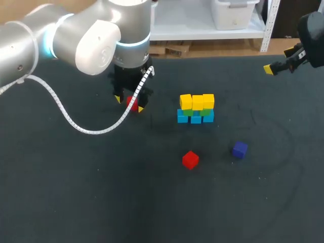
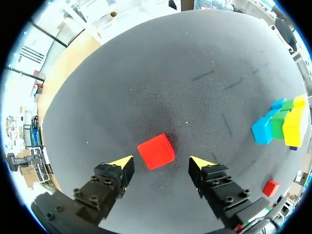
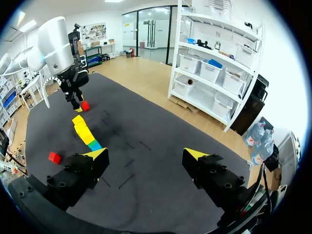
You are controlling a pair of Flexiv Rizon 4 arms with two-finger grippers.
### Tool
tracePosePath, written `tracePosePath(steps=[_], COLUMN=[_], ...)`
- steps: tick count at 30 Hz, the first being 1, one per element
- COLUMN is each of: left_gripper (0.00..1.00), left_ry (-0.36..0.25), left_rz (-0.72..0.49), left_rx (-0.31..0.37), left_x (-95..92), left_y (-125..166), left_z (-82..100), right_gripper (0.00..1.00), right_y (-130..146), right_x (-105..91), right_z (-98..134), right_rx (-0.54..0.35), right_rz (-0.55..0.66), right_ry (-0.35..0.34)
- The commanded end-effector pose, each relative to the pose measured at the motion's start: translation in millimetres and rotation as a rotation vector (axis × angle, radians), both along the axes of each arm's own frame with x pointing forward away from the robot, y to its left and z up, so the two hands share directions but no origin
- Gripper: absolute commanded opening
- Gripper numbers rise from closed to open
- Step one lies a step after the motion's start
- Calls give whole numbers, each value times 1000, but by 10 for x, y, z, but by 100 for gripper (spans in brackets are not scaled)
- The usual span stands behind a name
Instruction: Place the blue cubes, place green cubes on the blue cubes, place the yellow cubes on the green cubes, then place the red cubes on the yellow cubes, and place purple cube on the red cubes.
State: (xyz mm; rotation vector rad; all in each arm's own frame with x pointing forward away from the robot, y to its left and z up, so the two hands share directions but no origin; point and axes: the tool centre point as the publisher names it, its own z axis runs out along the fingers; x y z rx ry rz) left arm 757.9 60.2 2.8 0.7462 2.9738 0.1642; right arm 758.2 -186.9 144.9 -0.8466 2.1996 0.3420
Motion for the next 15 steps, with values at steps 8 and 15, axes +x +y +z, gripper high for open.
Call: tracePosePath(steps=[8,15], left_gripper=[54,45], left_ry=[9,-4], left_rz=[1,-33], left_rx=[2,13], left_x=[82,131], left_y=[-41,-31], left_z=[-30,-42], right_gripper=[100,100], right_y=[-7,-7], right_x=[3,3], right_z=[-4,-4], right_rx=[3,3], right_rz=[3,3], right_ry=[0,0])
